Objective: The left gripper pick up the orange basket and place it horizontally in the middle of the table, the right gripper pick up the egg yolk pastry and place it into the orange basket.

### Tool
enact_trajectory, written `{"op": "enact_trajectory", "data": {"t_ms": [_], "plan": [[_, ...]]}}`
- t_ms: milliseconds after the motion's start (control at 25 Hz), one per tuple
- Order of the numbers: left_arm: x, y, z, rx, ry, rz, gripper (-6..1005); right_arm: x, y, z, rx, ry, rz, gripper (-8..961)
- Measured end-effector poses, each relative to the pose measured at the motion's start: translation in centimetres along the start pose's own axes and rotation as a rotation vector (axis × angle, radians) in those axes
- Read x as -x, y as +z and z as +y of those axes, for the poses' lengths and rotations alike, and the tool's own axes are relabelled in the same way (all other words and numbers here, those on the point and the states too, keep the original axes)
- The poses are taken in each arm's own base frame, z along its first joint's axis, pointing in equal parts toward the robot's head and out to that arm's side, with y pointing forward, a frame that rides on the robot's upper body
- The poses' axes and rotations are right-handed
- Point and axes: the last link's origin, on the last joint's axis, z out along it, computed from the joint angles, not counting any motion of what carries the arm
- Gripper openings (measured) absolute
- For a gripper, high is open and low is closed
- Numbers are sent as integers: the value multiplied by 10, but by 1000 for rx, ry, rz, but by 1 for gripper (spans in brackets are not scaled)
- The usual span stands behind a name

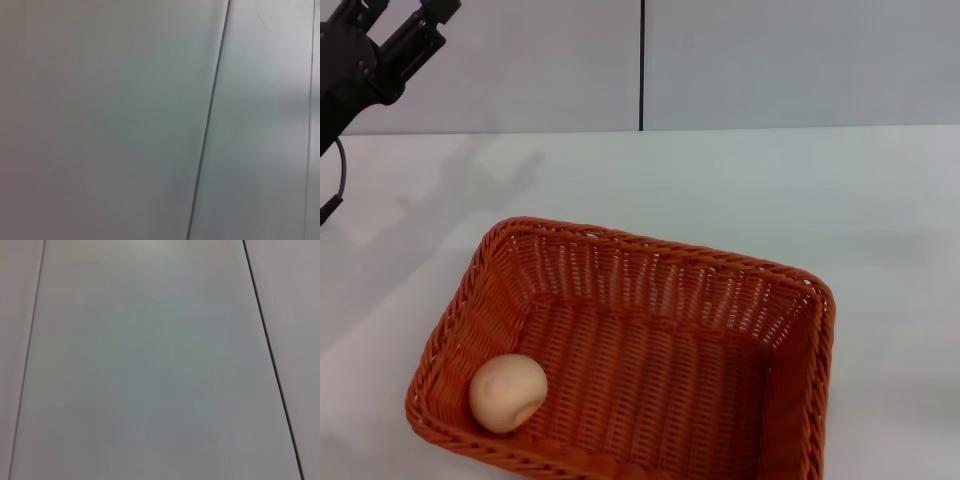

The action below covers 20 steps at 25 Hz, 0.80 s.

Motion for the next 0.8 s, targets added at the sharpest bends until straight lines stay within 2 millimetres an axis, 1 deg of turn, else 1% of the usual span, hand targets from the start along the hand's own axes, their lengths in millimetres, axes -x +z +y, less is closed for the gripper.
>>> {"op": "enact_trajectory", "data": {"t_ms": [480,640,800], "plan": [[1,-6,4,4,-14,15,788,-3,-4,1,-43,31,-10,614],[0,-1,4,15,-15,21,788,-6,-9,-1,-102,56,-23,614],[-1,2,4,19,-14,28,788,-7,-11,0,-122,73,-28,614]]}}
